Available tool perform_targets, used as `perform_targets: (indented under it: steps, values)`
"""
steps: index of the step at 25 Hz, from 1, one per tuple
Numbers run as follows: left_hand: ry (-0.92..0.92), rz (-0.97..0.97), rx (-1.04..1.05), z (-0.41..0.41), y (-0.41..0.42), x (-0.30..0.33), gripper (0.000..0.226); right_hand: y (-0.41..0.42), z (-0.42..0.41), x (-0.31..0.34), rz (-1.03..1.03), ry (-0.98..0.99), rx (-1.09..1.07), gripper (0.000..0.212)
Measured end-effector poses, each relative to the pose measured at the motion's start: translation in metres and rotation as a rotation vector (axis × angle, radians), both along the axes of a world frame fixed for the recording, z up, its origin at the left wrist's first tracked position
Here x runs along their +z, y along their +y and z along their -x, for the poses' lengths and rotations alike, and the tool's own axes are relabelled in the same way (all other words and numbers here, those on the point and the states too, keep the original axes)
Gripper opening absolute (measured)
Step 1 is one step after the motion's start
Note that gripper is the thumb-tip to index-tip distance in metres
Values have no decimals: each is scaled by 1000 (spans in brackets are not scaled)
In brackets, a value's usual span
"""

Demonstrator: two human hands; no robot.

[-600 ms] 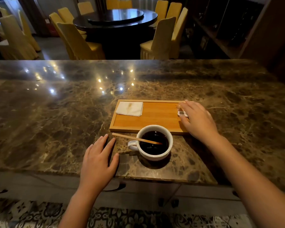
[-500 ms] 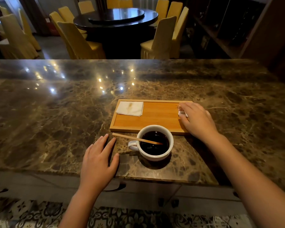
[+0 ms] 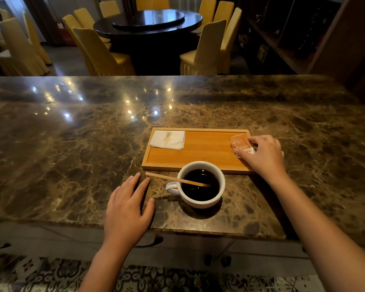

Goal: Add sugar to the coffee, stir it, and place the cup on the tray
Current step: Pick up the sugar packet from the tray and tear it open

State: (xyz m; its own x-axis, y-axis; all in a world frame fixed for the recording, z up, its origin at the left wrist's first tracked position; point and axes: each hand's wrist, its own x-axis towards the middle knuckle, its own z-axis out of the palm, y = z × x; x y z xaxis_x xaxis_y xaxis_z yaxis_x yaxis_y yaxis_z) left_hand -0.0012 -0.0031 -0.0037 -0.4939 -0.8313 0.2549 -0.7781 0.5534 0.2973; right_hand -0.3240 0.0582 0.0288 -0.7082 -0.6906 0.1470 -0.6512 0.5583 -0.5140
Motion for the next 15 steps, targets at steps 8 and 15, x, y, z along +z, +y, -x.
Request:
perform_targets:
  steps: [8,15]
  values:
    - [-18,-5,-10,-1,0,0,56,13,-11,-1,284,-174,62,20]
    - [-22,1,-14,-2,0,-2,56,27,-13,7,531,-518,30,12]
